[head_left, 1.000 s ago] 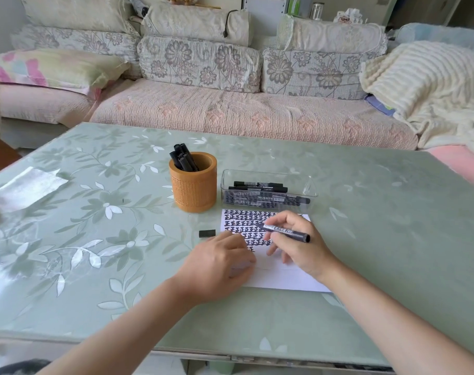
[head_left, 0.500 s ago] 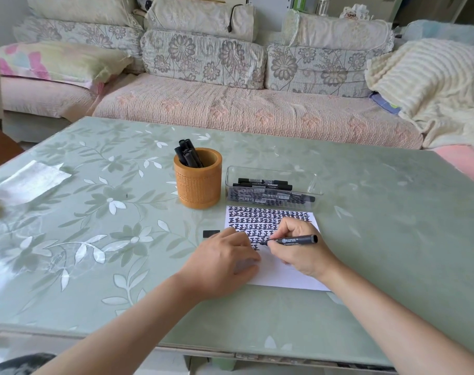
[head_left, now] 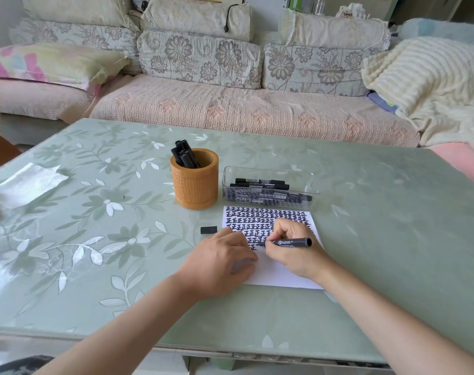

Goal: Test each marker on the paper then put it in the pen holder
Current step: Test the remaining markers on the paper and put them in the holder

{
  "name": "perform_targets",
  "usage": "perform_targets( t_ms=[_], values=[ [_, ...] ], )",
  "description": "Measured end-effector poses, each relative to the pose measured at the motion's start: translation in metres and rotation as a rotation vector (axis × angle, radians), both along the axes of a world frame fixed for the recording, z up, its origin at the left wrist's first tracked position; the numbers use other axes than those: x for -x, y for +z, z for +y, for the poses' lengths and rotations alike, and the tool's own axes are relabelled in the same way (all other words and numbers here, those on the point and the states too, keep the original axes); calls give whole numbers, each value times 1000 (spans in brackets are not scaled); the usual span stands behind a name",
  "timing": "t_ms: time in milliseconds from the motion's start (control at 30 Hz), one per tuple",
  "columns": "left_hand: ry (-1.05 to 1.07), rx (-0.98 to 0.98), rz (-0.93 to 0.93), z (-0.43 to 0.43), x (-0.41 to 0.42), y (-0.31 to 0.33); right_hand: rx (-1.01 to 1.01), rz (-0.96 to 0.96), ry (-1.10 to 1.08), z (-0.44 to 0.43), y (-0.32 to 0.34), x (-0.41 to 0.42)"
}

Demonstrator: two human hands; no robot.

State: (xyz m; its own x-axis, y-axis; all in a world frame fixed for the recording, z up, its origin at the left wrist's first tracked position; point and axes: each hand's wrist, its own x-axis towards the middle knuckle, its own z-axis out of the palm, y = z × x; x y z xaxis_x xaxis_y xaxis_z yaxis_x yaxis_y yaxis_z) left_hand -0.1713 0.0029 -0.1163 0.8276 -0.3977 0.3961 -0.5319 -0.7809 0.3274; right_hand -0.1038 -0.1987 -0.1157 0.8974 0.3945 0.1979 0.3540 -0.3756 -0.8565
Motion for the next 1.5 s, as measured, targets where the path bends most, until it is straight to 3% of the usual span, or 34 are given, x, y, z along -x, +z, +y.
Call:
perform_targets(
  t_ms=[1000, 1367, 1500],
  values=[
    [-25, 24, 1, 1, -3, -3, 22, 27, 69, -2, 3, 3],
    [-79, 54, -29, 10, -6, 2, -224, 169, 1, -2, 14, 3],
    [93, 87, -112, 26, -14, 9, -212, 150, 22, 0, 25, 1]
  ],
)
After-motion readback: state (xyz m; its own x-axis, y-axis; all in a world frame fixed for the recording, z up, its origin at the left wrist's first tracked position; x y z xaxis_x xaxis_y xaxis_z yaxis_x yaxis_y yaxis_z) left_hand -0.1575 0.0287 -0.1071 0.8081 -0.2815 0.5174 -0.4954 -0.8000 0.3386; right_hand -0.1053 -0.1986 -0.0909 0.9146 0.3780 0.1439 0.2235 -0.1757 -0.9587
